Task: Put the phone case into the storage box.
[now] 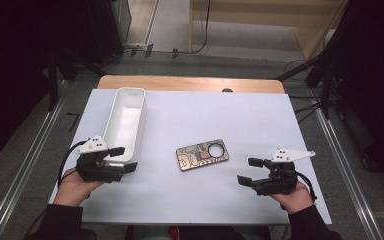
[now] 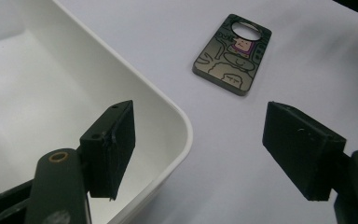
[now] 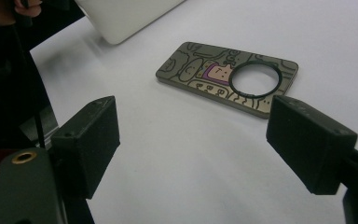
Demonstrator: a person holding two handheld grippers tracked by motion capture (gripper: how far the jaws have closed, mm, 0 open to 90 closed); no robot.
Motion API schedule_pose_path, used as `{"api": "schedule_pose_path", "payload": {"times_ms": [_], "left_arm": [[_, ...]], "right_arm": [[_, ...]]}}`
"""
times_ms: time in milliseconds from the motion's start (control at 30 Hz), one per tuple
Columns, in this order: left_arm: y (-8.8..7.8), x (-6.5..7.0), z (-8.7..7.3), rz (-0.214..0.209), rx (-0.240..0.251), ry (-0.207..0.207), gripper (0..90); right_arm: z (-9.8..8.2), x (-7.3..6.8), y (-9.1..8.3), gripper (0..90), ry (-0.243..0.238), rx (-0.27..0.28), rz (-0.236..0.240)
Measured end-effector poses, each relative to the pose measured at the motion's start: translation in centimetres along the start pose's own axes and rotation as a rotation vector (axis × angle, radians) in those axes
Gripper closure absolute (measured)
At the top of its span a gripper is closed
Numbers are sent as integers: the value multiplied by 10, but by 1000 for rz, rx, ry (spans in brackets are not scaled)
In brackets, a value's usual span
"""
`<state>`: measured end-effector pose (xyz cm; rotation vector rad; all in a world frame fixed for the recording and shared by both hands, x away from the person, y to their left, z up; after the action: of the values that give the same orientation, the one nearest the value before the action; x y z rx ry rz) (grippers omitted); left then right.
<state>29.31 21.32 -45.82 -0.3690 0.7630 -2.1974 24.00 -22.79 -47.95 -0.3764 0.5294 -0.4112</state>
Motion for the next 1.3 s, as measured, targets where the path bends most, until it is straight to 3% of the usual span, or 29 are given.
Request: {"api": "schedule_pose_path", "payload": {"times_ms": [100,400,700,1133,1300], "left_arm": [[-3,0,4,-27,0,4,236],[-6,0,13,-42,2,-10,221],[-8,-1,24,-57,-18,3,221],[-2,3,40,-73,-17,71,215],[0,6,46,-80,-14,77,199]], "right_arm": [[0,0,0,162,0,-1,1],[0,0,-1,162,1,-4,0],[-1,-1,0,162,0,-12,9],[-2,-1,2,162,5,-27,15],[-2,-1,2,162,5,-30,18]]}}
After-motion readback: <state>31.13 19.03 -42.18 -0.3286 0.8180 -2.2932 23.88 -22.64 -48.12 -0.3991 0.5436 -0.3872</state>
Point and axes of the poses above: each handheld gripper's, and its own axes: y roughly forward along the jaws, z roughly out of its top, x roughly to its right, the point moved 4 cm from there along y, roughly forward along the jaws, and after that the axes turned 12 degrees about z, right-handed, at the moved point
